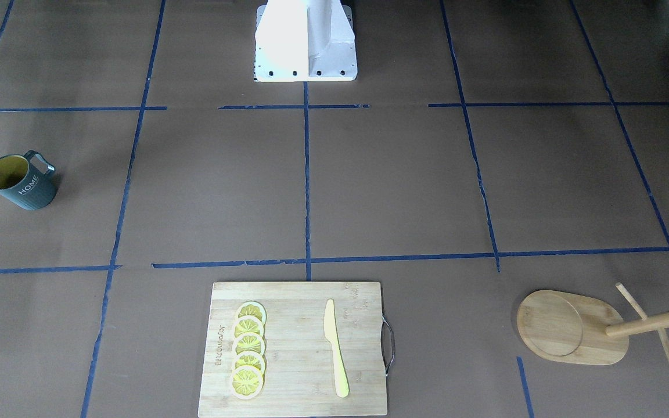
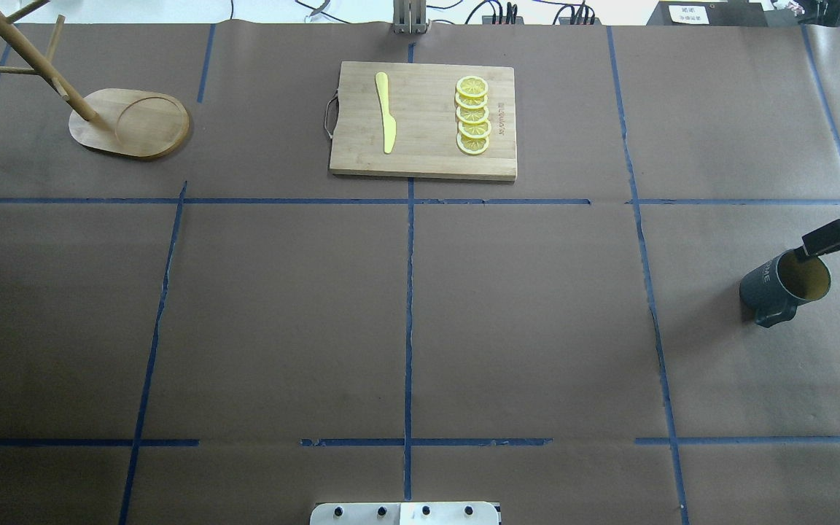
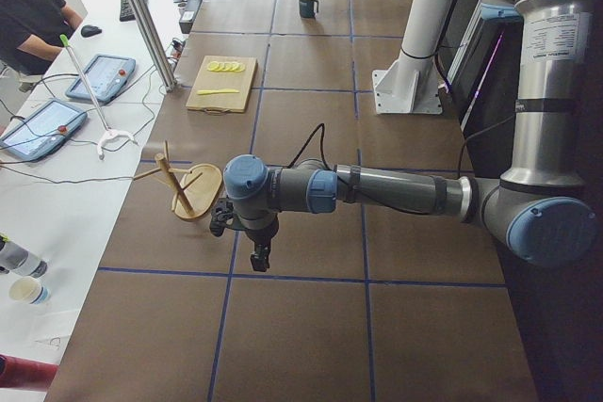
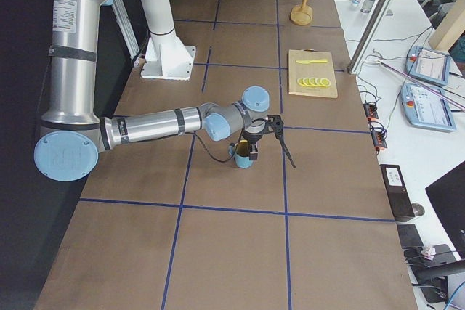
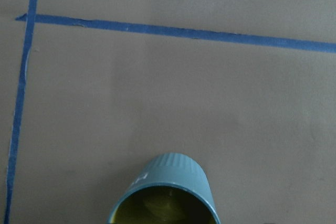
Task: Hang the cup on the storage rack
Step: 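Close the right gripper on the teal mug's rim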
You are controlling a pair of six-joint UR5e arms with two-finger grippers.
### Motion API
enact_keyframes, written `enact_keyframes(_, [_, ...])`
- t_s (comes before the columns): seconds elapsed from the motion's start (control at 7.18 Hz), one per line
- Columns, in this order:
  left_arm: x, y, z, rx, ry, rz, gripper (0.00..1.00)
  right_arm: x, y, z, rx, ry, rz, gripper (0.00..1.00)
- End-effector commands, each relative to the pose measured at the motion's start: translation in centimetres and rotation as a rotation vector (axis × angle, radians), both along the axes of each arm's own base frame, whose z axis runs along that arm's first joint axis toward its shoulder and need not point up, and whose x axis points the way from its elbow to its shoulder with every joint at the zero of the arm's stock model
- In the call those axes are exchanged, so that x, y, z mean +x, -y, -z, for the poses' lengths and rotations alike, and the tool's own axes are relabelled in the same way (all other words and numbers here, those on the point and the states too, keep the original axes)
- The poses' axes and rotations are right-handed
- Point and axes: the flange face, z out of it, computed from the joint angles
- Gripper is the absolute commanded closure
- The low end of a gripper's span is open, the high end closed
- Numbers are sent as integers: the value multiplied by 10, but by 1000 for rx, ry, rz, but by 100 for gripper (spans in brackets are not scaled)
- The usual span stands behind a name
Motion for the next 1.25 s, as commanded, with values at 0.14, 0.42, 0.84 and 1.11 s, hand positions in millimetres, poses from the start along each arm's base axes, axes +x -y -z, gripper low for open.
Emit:
enact_keyframes(0.14, [0, 2, 4, 6, -1, 0, 0, -2, -22, -28, -22, -28, 13, 8])
enact_keyframes(0.42, [0, 2, 2, 5, 3, 0, 0, -22, -12, -45, -31, -72, 26, 16])
enact_keyframes(0.84, [0, 2, -2, 0, 5, -1, 0, -26, -6, -43, -19, -76, 25, 100])
enact_keyframes(1.11, [0, 2, -2, -1, 4, -1, 0, -26, -10, 29, 67, -7, 14, 100])
